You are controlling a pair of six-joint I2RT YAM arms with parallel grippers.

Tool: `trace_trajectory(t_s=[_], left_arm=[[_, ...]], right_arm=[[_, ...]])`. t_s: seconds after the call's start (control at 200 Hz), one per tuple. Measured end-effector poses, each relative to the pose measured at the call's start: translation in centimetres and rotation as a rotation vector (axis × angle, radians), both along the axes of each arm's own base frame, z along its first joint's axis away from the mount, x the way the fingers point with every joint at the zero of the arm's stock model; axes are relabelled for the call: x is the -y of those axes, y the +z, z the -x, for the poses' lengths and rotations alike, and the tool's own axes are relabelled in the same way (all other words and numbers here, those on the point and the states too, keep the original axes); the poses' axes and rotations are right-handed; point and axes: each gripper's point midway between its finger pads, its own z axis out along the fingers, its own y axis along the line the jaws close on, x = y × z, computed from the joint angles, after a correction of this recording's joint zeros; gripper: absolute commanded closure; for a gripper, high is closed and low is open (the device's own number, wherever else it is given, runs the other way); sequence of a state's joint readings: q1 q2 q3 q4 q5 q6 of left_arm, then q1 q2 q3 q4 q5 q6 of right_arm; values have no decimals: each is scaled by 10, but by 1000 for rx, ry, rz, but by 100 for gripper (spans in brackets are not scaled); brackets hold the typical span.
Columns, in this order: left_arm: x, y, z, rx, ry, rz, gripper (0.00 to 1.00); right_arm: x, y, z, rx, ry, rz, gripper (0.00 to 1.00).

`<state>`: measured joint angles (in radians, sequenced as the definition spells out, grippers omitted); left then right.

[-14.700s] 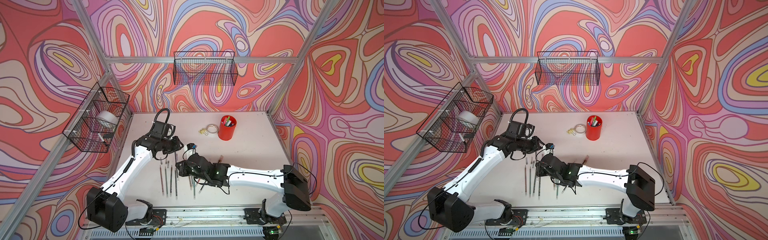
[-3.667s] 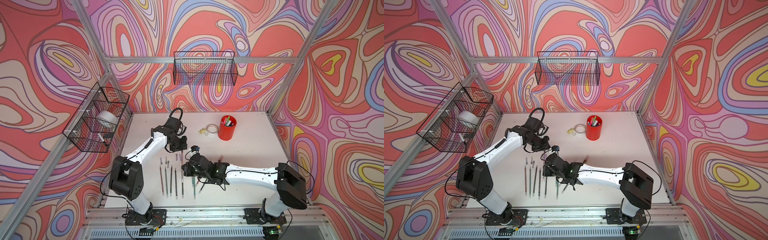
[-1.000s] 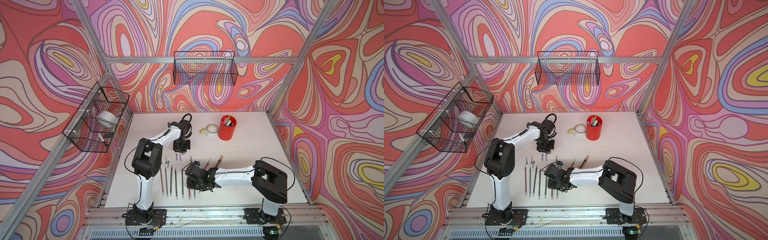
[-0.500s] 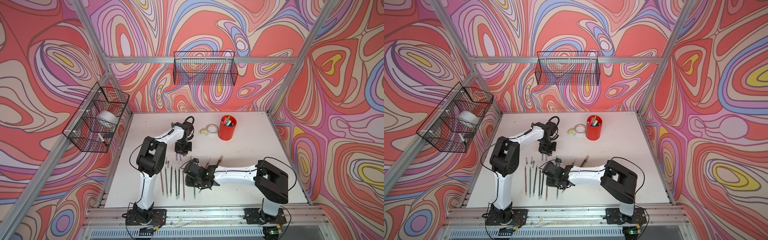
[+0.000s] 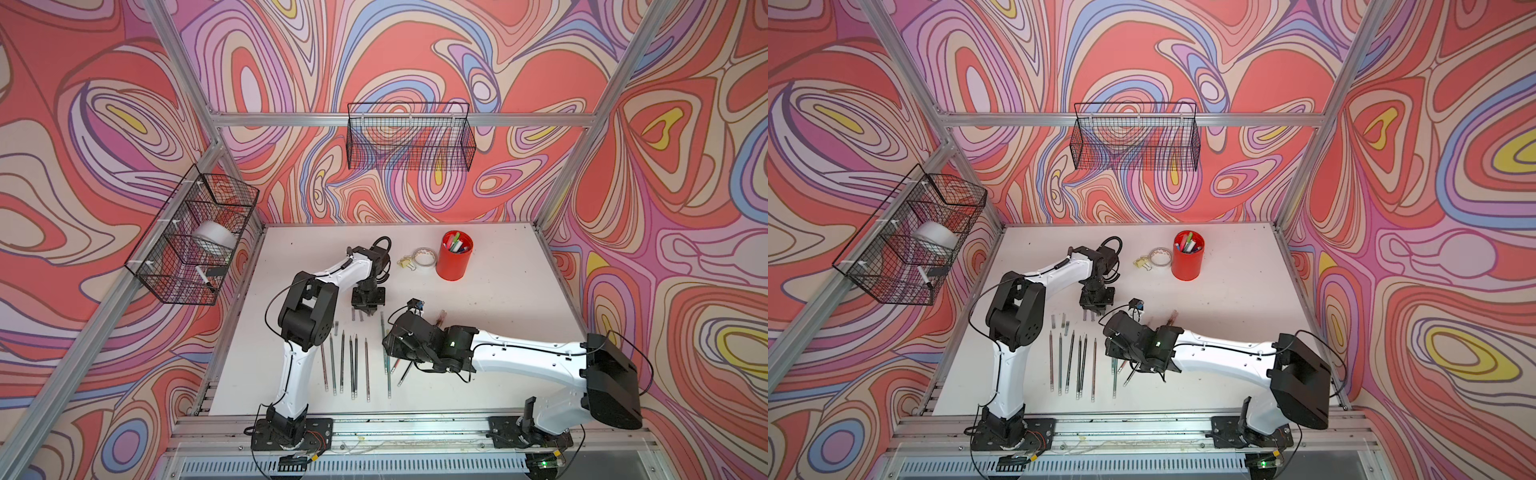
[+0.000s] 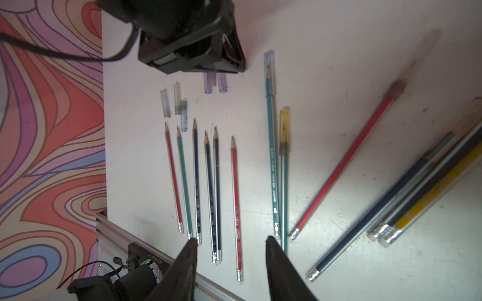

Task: Remove the protective cover of the pencils
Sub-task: Place the protective sleeve at the center of the board.

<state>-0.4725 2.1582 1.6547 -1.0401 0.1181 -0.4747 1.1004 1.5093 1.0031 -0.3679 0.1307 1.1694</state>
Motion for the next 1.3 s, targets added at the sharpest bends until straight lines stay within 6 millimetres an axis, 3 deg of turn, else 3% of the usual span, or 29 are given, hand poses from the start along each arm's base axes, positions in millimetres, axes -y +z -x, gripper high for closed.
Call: trace_trajectory(t_s=[0.155, 0.401, 0.926, 1.302], left_arm=[[0, -2, 1, -6, 0, -3, 86], [-2, -3, 2, -15, -1, -13, 78], [-1, -1, -1, -8, -2, -13, 73], [-4, 7, -4, 22, -7, -27, 66]], right_arm=[[3, -16, -4, -30, -2, 30, 64], [-11, -20, -14, -33, 19, 128, 68], [-30, -63, -25, -91, 61, 294, 86], [-23, -77, -22, -127, 62, 362, 86]])
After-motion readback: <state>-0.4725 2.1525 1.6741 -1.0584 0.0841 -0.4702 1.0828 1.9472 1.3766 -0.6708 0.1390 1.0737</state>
